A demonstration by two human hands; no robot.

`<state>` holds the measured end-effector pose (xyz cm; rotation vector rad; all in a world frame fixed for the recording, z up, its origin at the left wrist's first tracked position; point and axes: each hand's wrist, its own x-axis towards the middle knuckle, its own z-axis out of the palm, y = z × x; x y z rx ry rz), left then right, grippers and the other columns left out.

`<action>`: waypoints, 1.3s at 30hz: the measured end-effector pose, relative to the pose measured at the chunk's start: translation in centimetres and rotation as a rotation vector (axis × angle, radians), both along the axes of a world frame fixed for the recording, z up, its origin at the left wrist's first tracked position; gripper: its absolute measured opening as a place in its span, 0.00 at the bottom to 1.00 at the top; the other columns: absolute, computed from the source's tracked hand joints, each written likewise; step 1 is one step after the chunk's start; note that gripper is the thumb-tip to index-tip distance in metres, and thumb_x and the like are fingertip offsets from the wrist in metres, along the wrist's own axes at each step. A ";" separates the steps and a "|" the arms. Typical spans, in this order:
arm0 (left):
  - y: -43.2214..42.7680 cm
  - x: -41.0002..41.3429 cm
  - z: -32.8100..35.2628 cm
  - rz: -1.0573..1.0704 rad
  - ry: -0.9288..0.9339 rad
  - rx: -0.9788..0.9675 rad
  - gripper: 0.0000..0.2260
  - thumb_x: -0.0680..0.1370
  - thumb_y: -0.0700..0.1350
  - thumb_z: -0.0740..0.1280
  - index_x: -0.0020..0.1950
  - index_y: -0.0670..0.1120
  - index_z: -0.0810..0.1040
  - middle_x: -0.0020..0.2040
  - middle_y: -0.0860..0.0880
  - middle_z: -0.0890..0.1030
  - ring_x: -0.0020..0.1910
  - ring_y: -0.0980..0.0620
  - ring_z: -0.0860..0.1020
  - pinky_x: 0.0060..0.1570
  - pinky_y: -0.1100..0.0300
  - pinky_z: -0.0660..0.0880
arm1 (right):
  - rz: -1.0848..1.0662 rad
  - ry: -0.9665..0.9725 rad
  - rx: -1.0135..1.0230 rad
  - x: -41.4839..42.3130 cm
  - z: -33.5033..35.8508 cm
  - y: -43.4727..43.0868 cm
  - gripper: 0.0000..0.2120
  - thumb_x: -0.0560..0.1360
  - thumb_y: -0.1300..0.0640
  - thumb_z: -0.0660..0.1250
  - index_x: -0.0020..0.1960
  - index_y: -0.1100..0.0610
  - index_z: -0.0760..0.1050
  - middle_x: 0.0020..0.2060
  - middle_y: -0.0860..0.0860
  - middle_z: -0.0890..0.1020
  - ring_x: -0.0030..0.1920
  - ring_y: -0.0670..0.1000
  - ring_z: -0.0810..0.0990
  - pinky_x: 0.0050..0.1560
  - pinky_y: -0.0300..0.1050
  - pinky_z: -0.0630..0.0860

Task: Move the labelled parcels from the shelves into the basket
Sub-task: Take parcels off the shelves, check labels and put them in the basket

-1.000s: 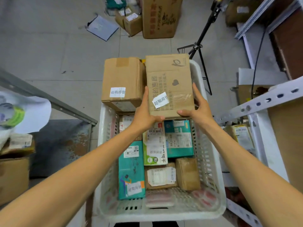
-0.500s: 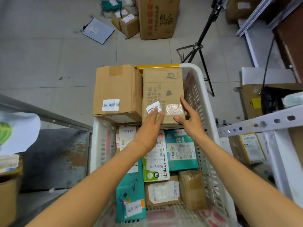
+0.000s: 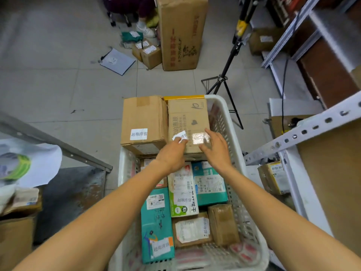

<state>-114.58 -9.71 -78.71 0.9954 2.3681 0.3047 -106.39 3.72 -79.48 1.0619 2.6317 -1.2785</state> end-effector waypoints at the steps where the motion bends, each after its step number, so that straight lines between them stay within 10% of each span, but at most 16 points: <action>1: -0.4 -0.4 0.9 -0.004 0.018 0.013 0.26 0.76 0.38 0.62 0.74 0.43 0.62 0.70 0.42 0.68 0.64 0.41 0.72 0.61 0.48 0.73 | 0.025 -0.013 0.002 0.2 1.1 -0.1 0.30 0.77 0.57 0.68 0.76 0.53 0.62 0.71 0.51 0.69 0.71 0.51 0.67 0.71 0.48 0.63; 20: -7.6 0.3 22.9 0.134 0.336 -0.049 0.15 0.76 0.47 0.68 0.61 0.46 0.75 0.57 0.44 0.78 0.53 0.45 0.77 0.49 0.52 0.76 | 0.814 -0.170 0.461 -1.0 25.6 -5.0 0.31 0.75 0.49 0.70 0.73 0.59 0.65 0.68 0.57 0.72 0.66 0.57 0.72 0.60 0.49 0.70; 39: -34.8 26.2 32.2 1.052 0.449 -0.168 0.14 0.72 0.48 0.69 0.56 0.46 0.78 0.54 0.43 0.80 0.52 0.44 0.78 0.45 0.58 0.74 | 1.580 0.274 0.736 8.1 34.5 -29.6 0.28 0.72 0.48 0.72 0.69 0.55 0.70 0.62 0.55 0.77 0.57 0.57 0.77 0.56 0.51 0.76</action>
